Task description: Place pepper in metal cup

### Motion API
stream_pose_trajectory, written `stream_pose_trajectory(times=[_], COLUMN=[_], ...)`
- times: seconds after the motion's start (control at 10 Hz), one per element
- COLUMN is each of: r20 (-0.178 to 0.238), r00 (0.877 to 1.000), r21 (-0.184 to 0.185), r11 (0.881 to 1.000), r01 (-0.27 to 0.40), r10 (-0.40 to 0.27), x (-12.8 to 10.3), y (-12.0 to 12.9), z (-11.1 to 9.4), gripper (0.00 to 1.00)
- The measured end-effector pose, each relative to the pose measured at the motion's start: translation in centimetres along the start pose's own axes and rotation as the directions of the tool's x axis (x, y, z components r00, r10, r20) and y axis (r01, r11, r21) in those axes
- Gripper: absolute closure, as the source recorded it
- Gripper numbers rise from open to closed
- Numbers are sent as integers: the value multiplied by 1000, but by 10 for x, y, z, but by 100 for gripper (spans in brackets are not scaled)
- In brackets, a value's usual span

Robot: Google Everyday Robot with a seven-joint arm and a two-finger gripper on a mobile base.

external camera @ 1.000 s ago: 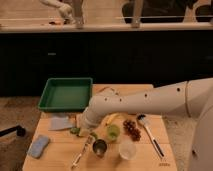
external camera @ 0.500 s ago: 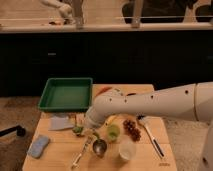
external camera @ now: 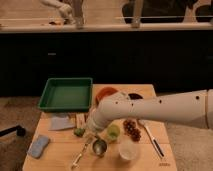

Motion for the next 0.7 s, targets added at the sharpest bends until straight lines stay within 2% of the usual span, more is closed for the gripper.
stream_pose_trajectory(times=[0.3,0.5,0.6,0.7], r20=[6,25,53,119], r00=[1000,999,997,991], r21=[7,38,48,56], r11=[1000,998,998,997], r01=[17,44,52,59], r10=[-17,-45,-54,-65], x=[-8,-18,-20,-18], y=[10,16,18,20], z=[-8,-26,-30,-32], gripper=[100,100,100,100])
